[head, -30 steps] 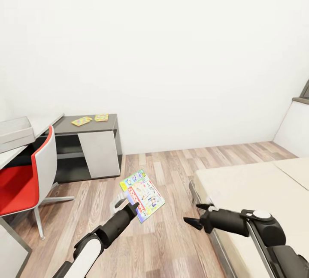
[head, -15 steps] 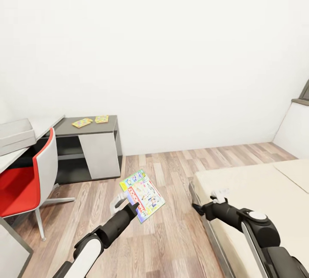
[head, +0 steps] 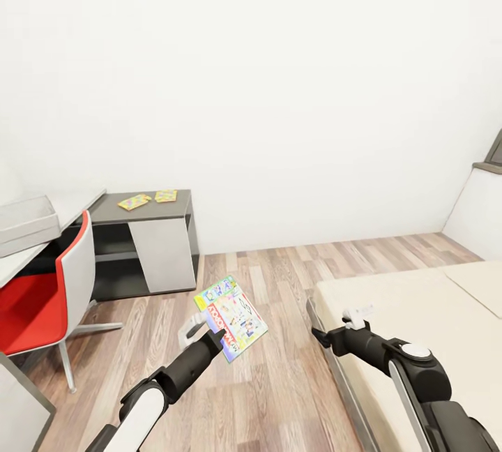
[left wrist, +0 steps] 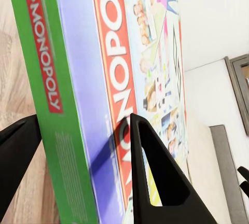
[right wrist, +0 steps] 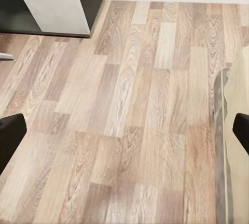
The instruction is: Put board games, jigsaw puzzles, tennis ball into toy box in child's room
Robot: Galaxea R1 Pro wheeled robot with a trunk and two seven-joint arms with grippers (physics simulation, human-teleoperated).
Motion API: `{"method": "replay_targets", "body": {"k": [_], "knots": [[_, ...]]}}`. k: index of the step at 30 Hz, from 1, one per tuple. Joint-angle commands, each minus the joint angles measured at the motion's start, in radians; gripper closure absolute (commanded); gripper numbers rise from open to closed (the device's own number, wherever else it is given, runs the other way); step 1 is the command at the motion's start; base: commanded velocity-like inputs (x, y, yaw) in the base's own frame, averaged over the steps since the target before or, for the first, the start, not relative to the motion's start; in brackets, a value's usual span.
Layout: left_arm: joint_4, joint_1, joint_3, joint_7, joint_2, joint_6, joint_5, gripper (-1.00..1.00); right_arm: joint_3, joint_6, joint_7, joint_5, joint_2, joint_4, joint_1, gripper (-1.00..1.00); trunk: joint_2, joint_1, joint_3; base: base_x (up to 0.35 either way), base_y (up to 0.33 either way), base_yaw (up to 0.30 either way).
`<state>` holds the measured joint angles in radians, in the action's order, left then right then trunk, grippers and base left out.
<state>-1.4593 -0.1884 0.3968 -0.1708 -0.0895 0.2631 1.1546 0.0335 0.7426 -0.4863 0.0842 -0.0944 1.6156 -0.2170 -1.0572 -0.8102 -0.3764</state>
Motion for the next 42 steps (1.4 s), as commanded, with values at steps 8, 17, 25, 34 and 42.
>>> {"method": "replay_targets", "body": {"k": [8, 17, 25, 34, 42], "knots": [[-0.001, -0.001, 0.001, -0.01, -0.001, 0.001, 0.008, 1.0, -0.002, 0.004, -0.006, 0.008, 0.002, 0.001, -0.001, -1.0, 0.055, 0.031, 0.024, 0.0, 0.0, 0.0], [-0.001, -0.001, 0.001, -0.01, -0.001, 0.001, 0.008, 1.0, -0.003, 0.005, -0.006, 0.008, 0.002, 0.001, -0.001, -1.0, 0.118, 0.065, 0.052, 0.0, 0.0, 0.0], [-0.001, -0.001, 0.001, -0.013, -0.001, 0.001, 0.008, 1.0, -0.003, 0.006, -0.006, 0.008, 0.002, 0.001, -0.001, -1.0, 0.174, 0.096, 0.077, 0.0, 0.0, 0.0], [0.0, -0.002, 0.002, -0.013, -0.001, 0.001, 0.008, 1.0, -0.003, 0.005, -0.006, 0.008, 0.002, 0.001, -0.001, -1.0, 0.237, 0.13, 0.105, 0.0, 0.0, 0.0], [0.0, -0.001, 0.002, -0.013, -0.001, 0.001, 0.008, 1.0, -0.003, 0.005, -0.006, 0.008, 0.002, 0.001, -0.001, -1.0, 0.293, 0.161, 0.13, 0.0, 0.0, 0.0]]}}
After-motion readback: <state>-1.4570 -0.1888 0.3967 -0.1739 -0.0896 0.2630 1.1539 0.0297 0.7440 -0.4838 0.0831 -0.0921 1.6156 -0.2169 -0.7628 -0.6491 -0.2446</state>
